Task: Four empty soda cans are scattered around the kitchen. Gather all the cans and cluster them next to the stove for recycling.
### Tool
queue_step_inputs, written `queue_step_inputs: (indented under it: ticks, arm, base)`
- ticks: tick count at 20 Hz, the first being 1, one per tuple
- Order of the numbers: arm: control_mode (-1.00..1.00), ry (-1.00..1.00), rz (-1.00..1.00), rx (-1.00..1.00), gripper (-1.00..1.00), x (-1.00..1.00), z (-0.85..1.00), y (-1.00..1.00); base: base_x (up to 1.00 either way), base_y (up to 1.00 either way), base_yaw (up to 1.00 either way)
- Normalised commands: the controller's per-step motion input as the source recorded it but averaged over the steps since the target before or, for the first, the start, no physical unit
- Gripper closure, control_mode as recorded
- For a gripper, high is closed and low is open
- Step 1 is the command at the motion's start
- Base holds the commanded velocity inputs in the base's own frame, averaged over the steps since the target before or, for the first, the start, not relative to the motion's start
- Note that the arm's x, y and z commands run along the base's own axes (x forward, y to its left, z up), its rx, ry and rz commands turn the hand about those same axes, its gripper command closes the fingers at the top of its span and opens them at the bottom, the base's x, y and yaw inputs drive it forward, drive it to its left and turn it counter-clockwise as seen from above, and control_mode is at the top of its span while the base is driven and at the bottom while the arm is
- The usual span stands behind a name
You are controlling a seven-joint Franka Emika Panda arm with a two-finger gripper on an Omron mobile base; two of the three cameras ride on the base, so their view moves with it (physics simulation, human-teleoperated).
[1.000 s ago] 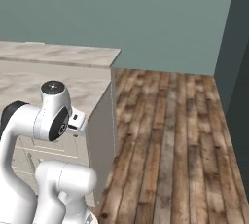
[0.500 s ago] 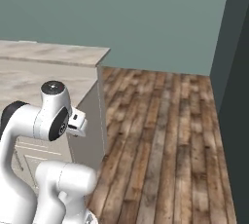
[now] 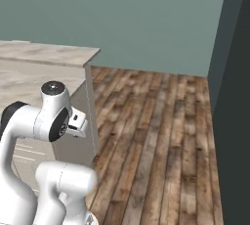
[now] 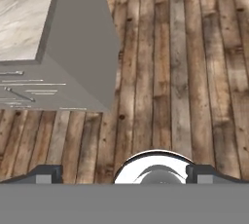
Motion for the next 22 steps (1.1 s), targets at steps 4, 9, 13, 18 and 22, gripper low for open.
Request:
queue_step_inputs:
  ticks: [4,9,13,18,22]
  arm:
    - [1.0,0.0,0.0,0.0,-1.0,0.0,0.0,0.0]
    - [1.0,0.0,0.0,0.0,-1.0,0.0,0.0,0.0]
    - [1.0,0.0,0.0,0.0,-1.0,0.0,0.0,0.0]
    - [1.0,0.0,0.0,0.0,-1.0,0.0,0.0,0.0]
    - [1.0,0.0,0.0,0.0,-1.0,0.0,0.0,0.0]
  base:
    - [0.36,-0.5,0.03]
    - [0.46,-0.48,0.0]
    - [0.48,-0.46,0.0]
    - [0.5,-0.44,0.01]
    - [0.52,-0.42,0.04]
